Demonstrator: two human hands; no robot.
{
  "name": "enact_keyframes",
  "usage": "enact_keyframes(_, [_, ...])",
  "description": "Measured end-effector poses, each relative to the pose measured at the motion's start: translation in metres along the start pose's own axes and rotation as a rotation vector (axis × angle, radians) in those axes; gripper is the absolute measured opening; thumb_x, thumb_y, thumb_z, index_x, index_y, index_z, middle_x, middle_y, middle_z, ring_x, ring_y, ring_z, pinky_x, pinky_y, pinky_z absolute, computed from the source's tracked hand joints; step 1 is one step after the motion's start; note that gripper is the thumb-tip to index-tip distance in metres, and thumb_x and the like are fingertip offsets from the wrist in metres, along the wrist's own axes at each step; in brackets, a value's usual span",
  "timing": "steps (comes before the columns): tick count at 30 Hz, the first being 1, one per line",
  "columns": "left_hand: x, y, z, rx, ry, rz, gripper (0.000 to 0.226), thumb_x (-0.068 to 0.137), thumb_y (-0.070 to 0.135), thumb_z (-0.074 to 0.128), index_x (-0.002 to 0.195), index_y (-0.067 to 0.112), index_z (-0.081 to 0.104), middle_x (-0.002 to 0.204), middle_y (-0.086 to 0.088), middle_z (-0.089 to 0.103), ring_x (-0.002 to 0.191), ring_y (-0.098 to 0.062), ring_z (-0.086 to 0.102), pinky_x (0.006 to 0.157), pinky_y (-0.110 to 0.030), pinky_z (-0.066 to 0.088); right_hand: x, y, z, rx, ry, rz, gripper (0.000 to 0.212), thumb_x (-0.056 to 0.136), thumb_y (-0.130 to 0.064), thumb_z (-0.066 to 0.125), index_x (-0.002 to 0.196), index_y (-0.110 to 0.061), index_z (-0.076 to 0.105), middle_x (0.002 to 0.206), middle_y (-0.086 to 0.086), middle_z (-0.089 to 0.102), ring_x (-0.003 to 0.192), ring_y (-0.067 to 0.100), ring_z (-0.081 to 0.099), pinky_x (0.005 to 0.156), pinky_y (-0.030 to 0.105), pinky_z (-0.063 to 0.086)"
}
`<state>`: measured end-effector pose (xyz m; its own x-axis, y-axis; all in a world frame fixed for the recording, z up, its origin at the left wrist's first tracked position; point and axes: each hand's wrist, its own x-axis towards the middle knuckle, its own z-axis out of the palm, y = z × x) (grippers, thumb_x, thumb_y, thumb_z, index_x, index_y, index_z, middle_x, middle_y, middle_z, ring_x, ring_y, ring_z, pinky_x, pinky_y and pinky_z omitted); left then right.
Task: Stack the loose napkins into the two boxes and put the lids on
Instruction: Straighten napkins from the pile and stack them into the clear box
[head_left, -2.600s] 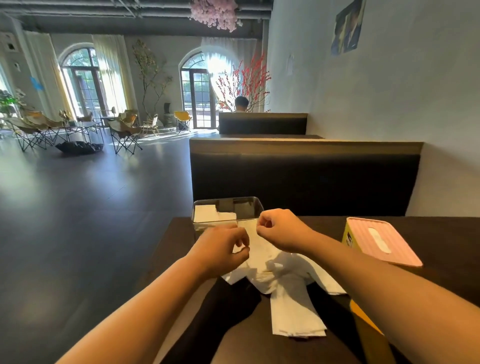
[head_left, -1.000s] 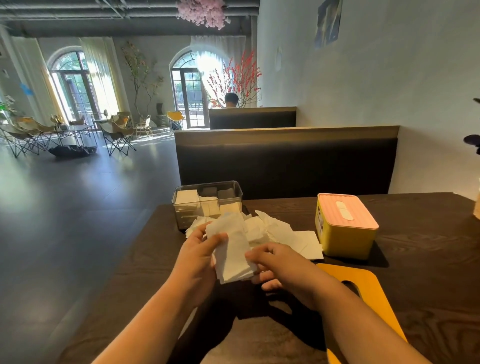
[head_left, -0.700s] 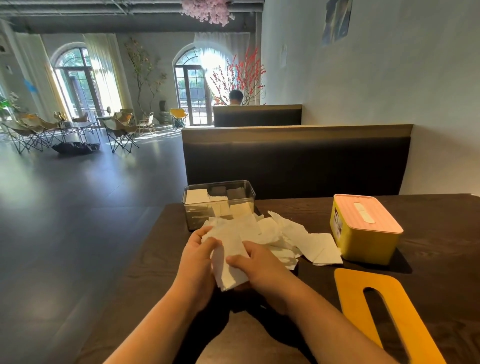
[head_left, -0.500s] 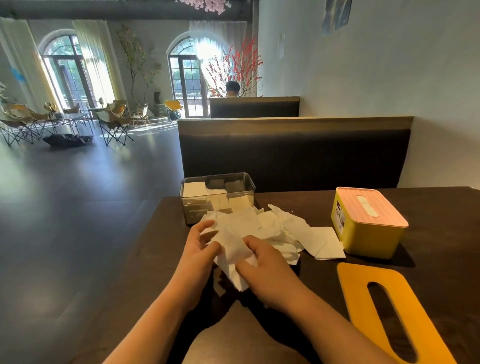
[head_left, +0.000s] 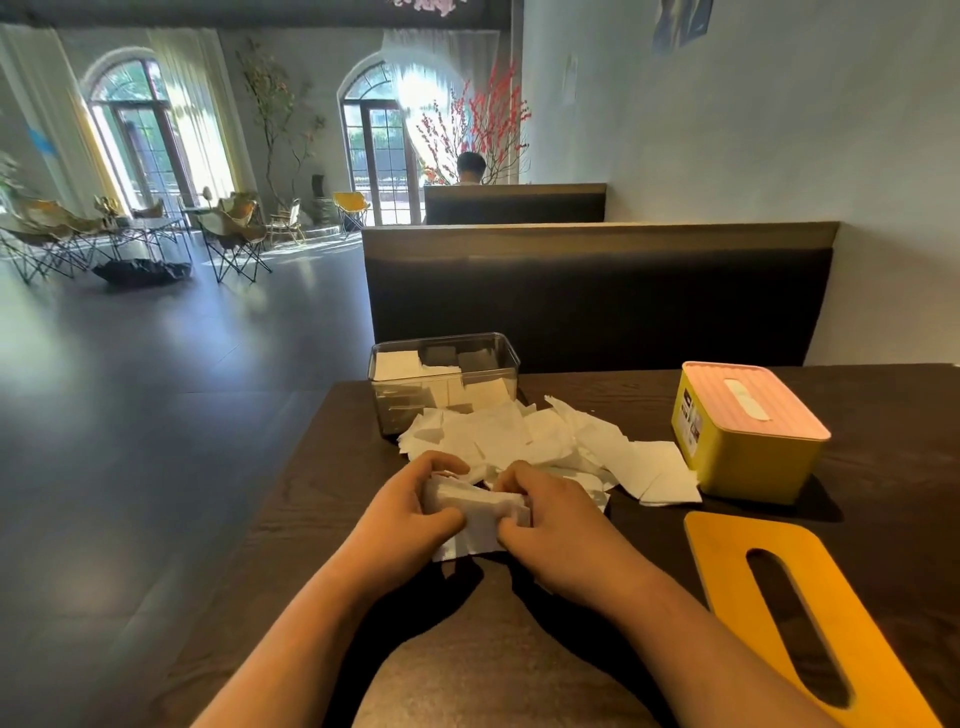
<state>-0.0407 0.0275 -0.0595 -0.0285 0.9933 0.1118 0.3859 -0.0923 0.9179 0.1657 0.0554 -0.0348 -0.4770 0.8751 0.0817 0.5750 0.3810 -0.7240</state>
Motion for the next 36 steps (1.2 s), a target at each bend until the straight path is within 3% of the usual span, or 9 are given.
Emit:
enact_keyframes(5, [0.000,0.001,0.008,-0.206,0.089,-0.012,0.056,0.094,-0.003,0.062,0.130,0.039,0.056,0.124,0.001,0.065,0.108,-0.015,0.070,0.086,-0.033,0.063,0.003,0.003,0.015,0.152,0.076,0.046,0.030,0.093,-0.016,0.061,0.114,-0.037,0.061,0.115,-0.011,0.064,0.103,0.006,0.061,0.092,0.034,0.056])
enact_keyframes(8, [-0.001,0.002,0.017,-0.306,0.098,-0.014,0.062,0.091,-0.012,0.057,0.130,0.035,0.058,0.126,-0.003,0.065,0.107,-0.017,0.071,0.087,-0.038,0.063,0.001,0.005,0.029,0.267,0.052,0.061,0.038,0.091,-0.012,0.061,0.112,-0.042,0.055,0.114,-0.011,0.063,0.099,0.004,0.063,0.081,0.021,0.055])
enact_keyframes(10, [-0.003,0.002,0.020,-0.245,0.126,0.038,0.065,0.090,-0.012,0.057,0.127,0.041,0.058,0.126,0.000,0.064,0.108,-0.015,0.070,0.090,-0.039,0.063,0.001,0.005,0.034,0.301,0.067,0.036,0.040,0.092,-0.005,0.056,0.112,-0.040,0.057,0.112,-0.007,0.065,0.093,0.008,0.065,0.071,0.018,0.053])
enact_keyframes(14, [-0.005,0.006,0.017,-0.127,0.143,0.115,0.064,0.092,-0.007,0.060,0.129,0.045,0.054,0.128,0.007,0.058,0.103,-0.001,0.065,0.078,-0.021,0.057,0.007,0.008,0.037,0.341,0.183,0.012,0.037,0.091,-0.004,0.054,0.106,-0.037,0.061,0.110,-0.005,0.065,0.100,0.015,0.064,0.079,0.031,0.057])
enact_keyframes(18, [-0.003,0.000,0.016,0.067,0.107,0.091,0.055,0.089,0.008,0.065,0.128,0.045,0.057,0.134,0.017,0.058,0.122,-0.001,0.057,0.096,-0.018,0.053,0.006,0.011,0.034,0.263,0.111,0.015,0.035,0.087,-0.009,0.060,0.106,-0.038,0.054,0.116,-0.009,0.058,0.100,0.003,0.058,0.073,0.014,0.047])
enact_keyframes(20, [-0.003,0.000,0.018,0.142,0.107,0.045,0.049,0.088,0.012,0.067,0.128,0.040,0.059,0.131,0.015,0.059,0.116,-0.006,0.061,0.096,-0.026,0.056,0.007,0.013,0.033,0.250,0.098,0.019,0.036,0.087,-0.005,0.057,0.103,-0.038,0.054,0.111,-0.009,0.058,0.093,0.002,0.057,0.067,0.012,0.044])
enact_keyframes(25, [-0.003,0.001,0.016,0.117,0.133,0.000,0.036,0.089,0.013,0.070,0.111,0.039,0.060,0.110,0.004,0.068,0.089,-0.017,0.069,0.068,-0.024,0.056,0.008,0.013,0.031,0.269,0.137,0.029,0.035,0.090,-0.002,0.053,0.097,-0.036,0.056,0.104,-0.008,0.061,0.088,0.005,0.056,0.066,0.013,0.044])
enact_keyframes(34, [-0.004,0.008,0.008,0.109,0.109,-0.006,0.015,0.087,0.017,0.078,0.097,0.023,0.068,0.087,-0.001,0.073,0.075,-0.014,0.071,0.066,-0.027,0.061,0.005,0.012,0.026,0.350,0.170,0.050,0.041,0.094,0.000,0.052,0.109,-0.038,0.056,0.100,-0.002,0.066,0.082,0.009,0.063,0.066,0.029,0.055])
enact_keyframes(36, [-0.002,0.010,0.003,0.017,0.049,-0.017,0.018,0.087,0.027,0.082,0.095,0.017,0.070,0.087,-0.003,0.074,0.075,-0.015,0.069,0.071,-0.029,0.059,0.004,0.011,0.021,0.407,0.205,0.042,0.049,0.097,0.000,0.053,0.120,-0.043,0.052,0.103,0.000,0.063,0.087,0.010,0.064,0.065,0.021,0.056])
